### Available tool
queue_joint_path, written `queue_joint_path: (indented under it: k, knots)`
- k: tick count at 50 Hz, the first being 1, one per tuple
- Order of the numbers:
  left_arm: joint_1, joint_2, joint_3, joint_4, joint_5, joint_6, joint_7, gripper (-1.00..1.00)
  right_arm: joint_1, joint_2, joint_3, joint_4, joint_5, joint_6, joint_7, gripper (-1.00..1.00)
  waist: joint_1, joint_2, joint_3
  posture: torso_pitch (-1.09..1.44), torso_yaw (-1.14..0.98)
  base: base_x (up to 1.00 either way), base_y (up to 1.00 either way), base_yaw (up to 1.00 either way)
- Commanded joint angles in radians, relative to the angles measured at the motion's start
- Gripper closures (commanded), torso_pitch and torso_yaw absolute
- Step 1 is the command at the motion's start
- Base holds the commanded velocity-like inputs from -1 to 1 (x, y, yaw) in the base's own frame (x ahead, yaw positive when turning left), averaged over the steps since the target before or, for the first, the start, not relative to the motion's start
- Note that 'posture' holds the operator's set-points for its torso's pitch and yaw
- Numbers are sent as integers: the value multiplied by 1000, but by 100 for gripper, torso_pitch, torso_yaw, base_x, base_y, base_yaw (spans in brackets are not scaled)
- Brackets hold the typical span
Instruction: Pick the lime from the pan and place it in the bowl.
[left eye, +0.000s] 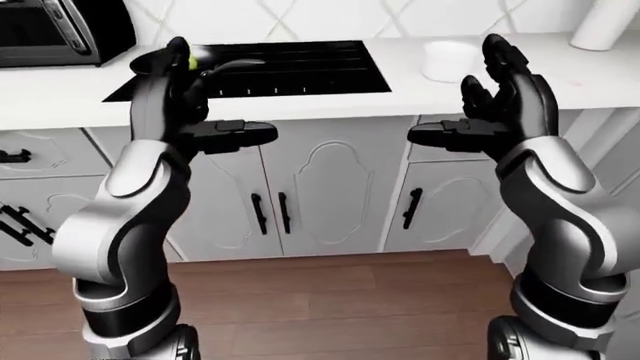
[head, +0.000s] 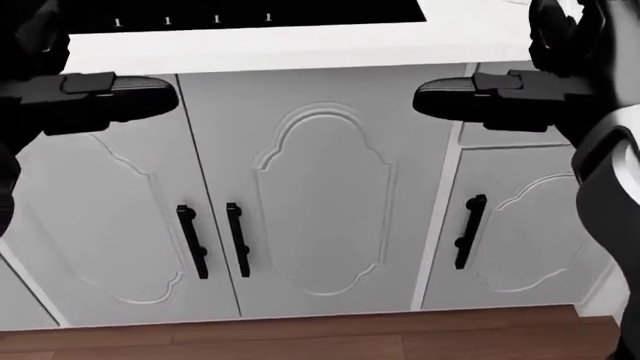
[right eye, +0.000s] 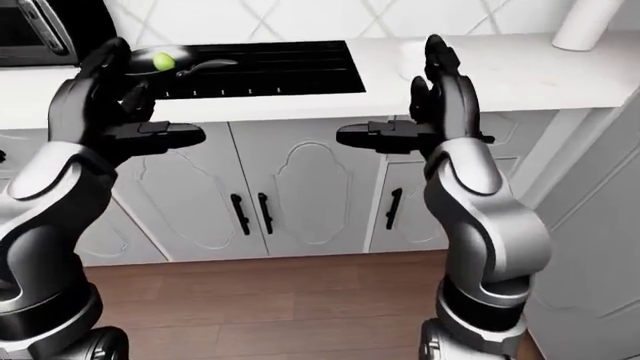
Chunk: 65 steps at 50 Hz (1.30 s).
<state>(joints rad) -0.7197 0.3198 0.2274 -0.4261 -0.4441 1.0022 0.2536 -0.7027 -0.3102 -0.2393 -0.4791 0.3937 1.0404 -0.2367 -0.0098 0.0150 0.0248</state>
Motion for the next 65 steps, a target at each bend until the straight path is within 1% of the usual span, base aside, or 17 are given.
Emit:
queue_joint_path:
  k: [1, 4, 6, 7, 8, 16, 22, 23, 25, 30, 35, 37, 48, 56, 58, 60, 65]
  knots:
    - [-28, 17, 22, -18, 4, -35, 6, -100, -33, -4, 5, -24, 4, -41, 3, -100, 8, -19, -24, 0, 0, 1, 27, 0]
    - [-28, 17, 22, -20, 1, -33, 11, -100, -30, -6, 6, -23, 5, -44, 5, -100, 4, 19, -18, 0, 0, 1, 28, 0]
    - [-28, 20, 25, -20, -2, -34, 12, -100, -30, -6, 5, -23, 6, -44, 5, -100, 1, 81, -23, 0, 0, 0, 28, 0]
    - [-29, 20, 24, -19, -3, -34, 13, -100, -32, -6, 4, -23, 7, -42, 3, -100, 7, 39, -19, 0, 0, 0, 28, 0]
    - [-30, 22, 23, -18, -3, -34, 13, -100, -32, -7, 5, -22, 6, -44, 4, -100, 1, 53, -13, 0, 0, 1, 27, 0]
    - [-29, 27, 26, -15, -8, -35, 16, -100, -32, -7, 5, -26, 10, -38, 0, -100, 1, -5, -8, 0, 0, 1, 27, 0]
    - [-32, 30, 27, -14, -13, -34, 21, -100, -32, -9, 4, -26, 11, -39, 1, -100, 8, -82, -13, 0, 0, 0, 28, 0]
    - [-31, 29, 26, -11, -13, -36, 22, -100, -30, -10, 3, -20, 10, -45, 4, -100, -1, -50, -13, 0, 0, 1, 28, 0]
    - [-32, 29, 25, -8, -13, -39, 22, -100, -25, -10, 8, -12, 6, -58, 9, -100, 7, -75, -22, 0, 0, 1, 28, 0]
    - [-29, 33, 27, -3, -14, -45, 18, -100, -24, -5, 11, -11, 2, -61, 9, -100, 8, -35, -9, 0, 0, 1, 28, 0]
    - [-36, 35, 31, -7, -20, -33, 23, -100, -30, -6, 6, -22, 8, -44, 5, -100, -9, 78, -36, 0, 0, 1, 28, 0]
    - [-37, 35, 30, -5, -21, -37, 24, -100, -33, -7, 5, -21, 9, -42, 4, -100, 0, 59, -8, 0, 0, 1, 28, 0]
    - [-34, 39, 28, 0, -24, -43, 24, -100, -29, -3, 13, -21, 5, -48, 5, -100, 10, -80, -14, 0, 0, 3, 28, 0]
    - [-30, 37, 27, -8, -23, -38, 24, -100, -27, -5, 9, -26, 5, -46, 9, -100, 7, -30, -3, 0, 0, 4, 28, 0]
    - [-28, 36, 26, -4, -20, -43, 23, -100, -28, -5, 9, -26, 4, -45, 9, -100, 1, 5, -2, 0, 0, 5, 28, 0]
    - [-32, 37, 28, -4, -21, -42, 23, -100, -31, -5, 9, -27, 5, -41, 8, -100, -3, 81, -22, 0, 0, 5, 28, 0]
    - [-27, 37, 24, 2, -16, -49, 19, -100, -28, -5, 11, -27, 4, -47, 12, -100, 4, 32, -8, 0, 0, 7, 27, 0]
